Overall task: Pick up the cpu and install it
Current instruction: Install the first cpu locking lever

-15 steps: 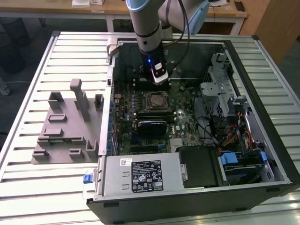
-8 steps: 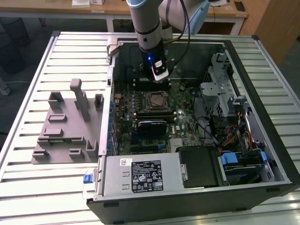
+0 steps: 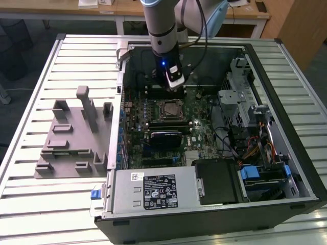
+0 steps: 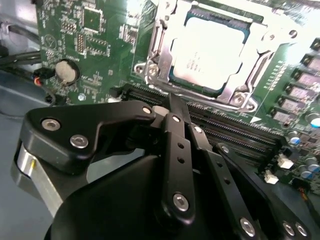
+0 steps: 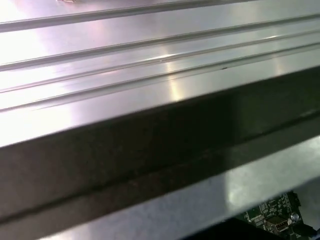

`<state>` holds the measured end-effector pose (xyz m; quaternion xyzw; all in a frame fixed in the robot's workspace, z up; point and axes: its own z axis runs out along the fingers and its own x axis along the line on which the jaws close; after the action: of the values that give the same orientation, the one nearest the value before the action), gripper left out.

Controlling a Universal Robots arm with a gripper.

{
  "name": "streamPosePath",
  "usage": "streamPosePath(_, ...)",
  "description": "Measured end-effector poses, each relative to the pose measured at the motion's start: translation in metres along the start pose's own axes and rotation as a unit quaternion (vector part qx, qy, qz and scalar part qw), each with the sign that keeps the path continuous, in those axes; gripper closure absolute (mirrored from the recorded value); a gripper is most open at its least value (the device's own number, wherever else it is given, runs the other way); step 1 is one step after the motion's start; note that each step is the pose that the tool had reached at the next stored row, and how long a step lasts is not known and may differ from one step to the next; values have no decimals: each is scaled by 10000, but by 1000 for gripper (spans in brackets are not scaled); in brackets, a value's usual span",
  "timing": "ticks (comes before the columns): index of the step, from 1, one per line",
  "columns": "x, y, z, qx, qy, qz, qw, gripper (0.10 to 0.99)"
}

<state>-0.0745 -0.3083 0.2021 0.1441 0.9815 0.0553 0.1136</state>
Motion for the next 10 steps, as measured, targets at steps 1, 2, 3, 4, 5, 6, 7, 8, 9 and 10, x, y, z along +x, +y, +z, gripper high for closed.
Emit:
streamPosePath(1, -5, 1, 2, 46, 21, -6, 10000, 980)
streamPosePath(2, -9, 2, 3, 98, 44, -14, 9999, 980)
streamPosePath(3, -14, 3, 4, 153, 70, -22, 9999, 980)
streamPosePath(4, -18, 3, 5, 211, 95, -31, 9997, 980)
streamPosePath(5, -22, 3, 5, 270, 122, -40, 9996, 980)
streamPosePath(6, -27, 3, 6, 330, 149, -49, 9993, 980)
streamPosePath(7, -32, 4, 8, 392, 177, -58, 9991, 980)
streamPosePath(8, -37, 2, 9, 449, 201, -66, 9988, 980)
streamPosePath(9, -41, -5, 9, 488, 217, -72, 9985, 980)
streamPosePath(10, -45, -20, 6, 511, 224, -76, 9984, 980)
